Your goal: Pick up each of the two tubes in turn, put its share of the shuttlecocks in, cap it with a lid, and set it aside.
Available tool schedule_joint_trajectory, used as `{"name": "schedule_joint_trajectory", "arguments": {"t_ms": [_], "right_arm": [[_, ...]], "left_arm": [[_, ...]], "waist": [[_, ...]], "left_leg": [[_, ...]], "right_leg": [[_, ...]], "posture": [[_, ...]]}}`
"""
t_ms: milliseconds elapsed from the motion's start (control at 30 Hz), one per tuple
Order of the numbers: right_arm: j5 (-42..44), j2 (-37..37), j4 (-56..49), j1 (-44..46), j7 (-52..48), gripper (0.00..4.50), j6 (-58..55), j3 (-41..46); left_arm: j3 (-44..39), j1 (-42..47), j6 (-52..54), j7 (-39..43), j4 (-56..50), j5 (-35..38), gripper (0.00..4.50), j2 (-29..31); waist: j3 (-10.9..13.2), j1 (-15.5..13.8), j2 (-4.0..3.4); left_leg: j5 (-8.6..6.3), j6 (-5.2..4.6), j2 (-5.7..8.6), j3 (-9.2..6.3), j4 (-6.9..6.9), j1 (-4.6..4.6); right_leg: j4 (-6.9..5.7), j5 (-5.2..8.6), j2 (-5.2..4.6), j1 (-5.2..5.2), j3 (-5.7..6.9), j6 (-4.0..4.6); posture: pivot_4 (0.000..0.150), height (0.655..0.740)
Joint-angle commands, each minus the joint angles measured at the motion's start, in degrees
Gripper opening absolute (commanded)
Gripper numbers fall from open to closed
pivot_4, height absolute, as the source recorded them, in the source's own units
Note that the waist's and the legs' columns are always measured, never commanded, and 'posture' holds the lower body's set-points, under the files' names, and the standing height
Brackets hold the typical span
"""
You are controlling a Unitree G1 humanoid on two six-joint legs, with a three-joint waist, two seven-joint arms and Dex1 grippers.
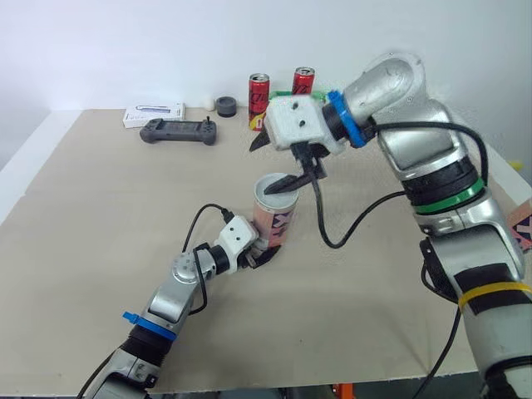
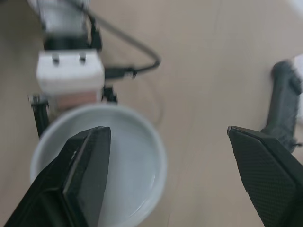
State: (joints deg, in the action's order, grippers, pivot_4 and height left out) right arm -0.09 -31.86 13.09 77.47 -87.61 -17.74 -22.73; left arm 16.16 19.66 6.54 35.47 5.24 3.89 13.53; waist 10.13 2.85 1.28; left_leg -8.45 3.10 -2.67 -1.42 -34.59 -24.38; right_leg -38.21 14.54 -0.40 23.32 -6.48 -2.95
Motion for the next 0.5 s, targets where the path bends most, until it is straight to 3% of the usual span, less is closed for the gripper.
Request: {"name": "schedule_joint_trajectory", "arguments": {"t_ms": [33, 100, 300, 500], "right_arm": [[2.8, -1.3, -2.3, 1.6, -1.5, 3.01, -2.3, 3.0], [3.4, -2.0, -2.8, 0.5, -1.8, 2.04, -3.3, 2.8], [3.1, -2.3, -3.5, -5.9, -1.0, 0.09, -4.8, -0.3], [2.7, -0.6, -2.9, -8.4, -0.3, 0.09, -5.4, -2.2]], "left_arm": [[0.2, -1.2, 1.4, -0.8, 3.0, -1.8, 3.61, 0.5], [0.2, -1.2, 1.4, -0.8, 3.0, -1.7, 3.61, 0.5], [0.2, -0.9, 1.3, -0.8, 3.2, -1.8, 3.61, 0.4], [0.1, -0.9, 1.4, -0.6, 3.0, -1.6, 3.61, 0.6]], "waist": [[0.0, 0.0, 0.0], [0.0, 0.0, 0.0], [0.0, 0.0, 0.02], [-0.1, 0.0, -0.15]], "left_leg": [[0.0, 0.0, 0.0, -0.01, 0.01, 0.0], [0.0, 0.01, 0.0, 0.0, 0.02, 0.01], [0.0, 0.01, 0.0, -0.01, 0.06, 0.02], [0.0, 0.0, 0.01, 0.01, 0.06, 0.05]], "right_leg": [[0.01, 0.01, 0.0, 0.0, 0.01, 0.01], [0.02, 0.01, 0.0, 0.01, 0.01, 0.01], [0.04, 0.03, 0.0, 0.0, 0.02, 0.03], [0.04, 0.03, 0.01, -0.03, 0.01, 0.02]], "posture": [[0.15, 0.74], [0.15, 0.74], [0.15, 0.74], [0.15, 0.74]]}}
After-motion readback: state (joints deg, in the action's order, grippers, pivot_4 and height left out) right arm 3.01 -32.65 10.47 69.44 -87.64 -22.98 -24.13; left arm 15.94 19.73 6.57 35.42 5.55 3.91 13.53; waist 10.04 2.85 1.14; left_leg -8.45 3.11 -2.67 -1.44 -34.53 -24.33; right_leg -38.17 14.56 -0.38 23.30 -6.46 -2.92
